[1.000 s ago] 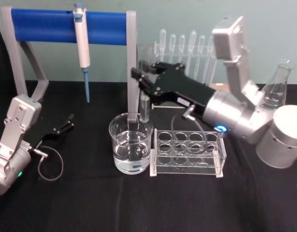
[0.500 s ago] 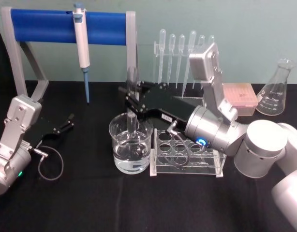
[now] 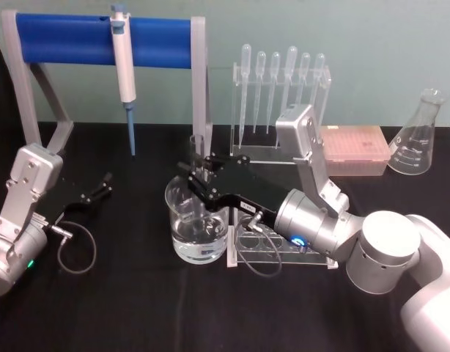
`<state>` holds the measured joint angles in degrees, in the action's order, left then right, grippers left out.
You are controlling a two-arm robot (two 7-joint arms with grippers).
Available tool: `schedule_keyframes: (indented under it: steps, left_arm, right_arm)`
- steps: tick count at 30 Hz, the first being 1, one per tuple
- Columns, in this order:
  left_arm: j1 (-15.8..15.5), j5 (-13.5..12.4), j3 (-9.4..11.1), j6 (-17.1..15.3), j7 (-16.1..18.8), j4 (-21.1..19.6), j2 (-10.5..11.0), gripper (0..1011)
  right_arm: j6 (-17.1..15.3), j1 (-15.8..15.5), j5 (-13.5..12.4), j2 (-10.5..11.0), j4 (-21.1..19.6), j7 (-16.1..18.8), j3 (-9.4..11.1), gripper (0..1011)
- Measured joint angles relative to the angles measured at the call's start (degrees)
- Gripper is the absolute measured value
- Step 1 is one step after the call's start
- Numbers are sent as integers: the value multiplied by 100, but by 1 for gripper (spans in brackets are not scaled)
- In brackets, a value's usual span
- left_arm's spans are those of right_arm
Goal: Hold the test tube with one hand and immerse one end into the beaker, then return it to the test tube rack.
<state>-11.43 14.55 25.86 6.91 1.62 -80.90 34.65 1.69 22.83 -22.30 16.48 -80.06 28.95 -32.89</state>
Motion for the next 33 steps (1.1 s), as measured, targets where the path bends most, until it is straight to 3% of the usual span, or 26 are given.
schedule_keyframes:
  steps: [5,33]
  left_arm:
    - [0,0,0,0,0,0,0,1000]
    - [0,0,0,0,0,0,0,1000]
  right_arm:
    - [22,-32,96,-6,5,-8,24,238]
    - [26,-26,72,-5,5,-23,24,239]
